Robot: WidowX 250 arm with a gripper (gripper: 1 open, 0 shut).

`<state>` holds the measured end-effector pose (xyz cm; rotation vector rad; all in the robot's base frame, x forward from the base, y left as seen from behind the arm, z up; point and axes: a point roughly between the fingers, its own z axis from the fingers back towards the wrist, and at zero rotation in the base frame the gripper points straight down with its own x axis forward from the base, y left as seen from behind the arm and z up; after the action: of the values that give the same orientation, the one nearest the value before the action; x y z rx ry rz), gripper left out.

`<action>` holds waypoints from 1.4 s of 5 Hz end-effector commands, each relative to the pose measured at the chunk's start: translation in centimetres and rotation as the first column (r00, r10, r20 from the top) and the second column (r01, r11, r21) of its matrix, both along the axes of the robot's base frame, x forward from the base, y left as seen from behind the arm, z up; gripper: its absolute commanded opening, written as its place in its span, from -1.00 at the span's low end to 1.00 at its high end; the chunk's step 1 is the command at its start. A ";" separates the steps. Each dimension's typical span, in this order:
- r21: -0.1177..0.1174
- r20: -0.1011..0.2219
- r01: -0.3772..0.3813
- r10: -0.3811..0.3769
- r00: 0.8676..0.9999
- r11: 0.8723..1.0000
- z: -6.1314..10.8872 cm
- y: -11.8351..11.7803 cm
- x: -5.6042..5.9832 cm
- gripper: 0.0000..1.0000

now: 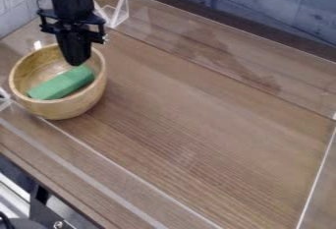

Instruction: Put green stick into wooden bowl

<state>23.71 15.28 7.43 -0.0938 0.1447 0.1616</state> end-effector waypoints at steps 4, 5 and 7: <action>-0.011 0.144 0.092 -0.089 0.986 0.996 6.7 -4.5 3.3 1.00; -0.010 0.154 0.149 -0.146 0.977 0.989 7.1 -8.8 4.9 1.00; 0.017 0.143 0.139 -0.140 0.980 0.990 6.5 -2.5 4.7 -1.00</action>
<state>27.72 12.56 12.36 -0.1164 0.0604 0.0325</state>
